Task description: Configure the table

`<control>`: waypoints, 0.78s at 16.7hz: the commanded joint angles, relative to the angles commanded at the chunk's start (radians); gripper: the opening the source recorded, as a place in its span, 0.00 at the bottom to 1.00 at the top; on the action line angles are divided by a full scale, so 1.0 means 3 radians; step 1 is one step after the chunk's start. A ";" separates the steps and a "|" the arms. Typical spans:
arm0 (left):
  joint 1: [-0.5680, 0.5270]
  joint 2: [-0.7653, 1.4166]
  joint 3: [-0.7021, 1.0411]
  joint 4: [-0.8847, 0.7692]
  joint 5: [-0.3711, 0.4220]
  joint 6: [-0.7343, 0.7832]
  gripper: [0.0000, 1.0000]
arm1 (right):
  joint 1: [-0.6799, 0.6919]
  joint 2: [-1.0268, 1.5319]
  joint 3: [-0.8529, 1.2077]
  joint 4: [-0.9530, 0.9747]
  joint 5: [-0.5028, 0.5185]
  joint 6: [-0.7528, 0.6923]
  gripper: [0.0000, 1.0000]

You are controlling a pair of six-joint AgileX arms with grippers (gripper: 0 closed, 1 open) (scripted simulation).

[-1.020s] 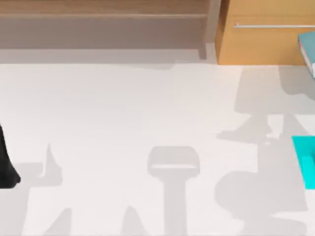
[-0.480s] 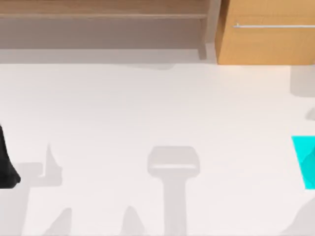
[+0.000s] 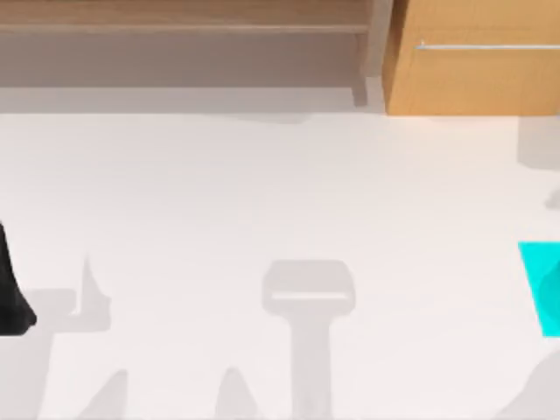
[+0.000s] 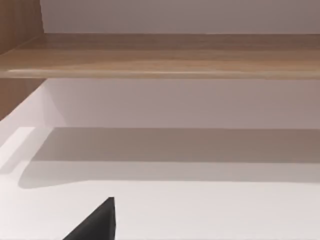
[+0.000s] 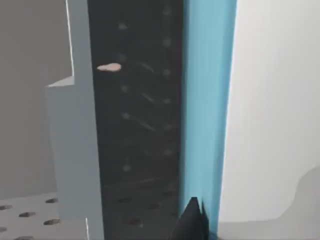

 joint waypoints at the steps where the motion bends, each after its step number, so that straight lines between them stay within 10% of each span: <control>1: 0.0000 0.0000 0.0000 0.0000 0.0000 0.0000 1.00 | 0.0012 0.0046 0.0058 -0.0007 0.0013 0.0002 0.00; 10: 0.0000 0.0000 0.0000 0.0000 0.0000 0.0000 1.00 | 0.0089 0.0271 0.0332 -0.0050 0.0095 0.0021 0.00; 13: 0.0000 0.0000 0.0000 0.0000 0.0000 0.0000 1.00 | 0.0089 0.0271 0.0332 -0.0050 0.0095 0.0021 0.23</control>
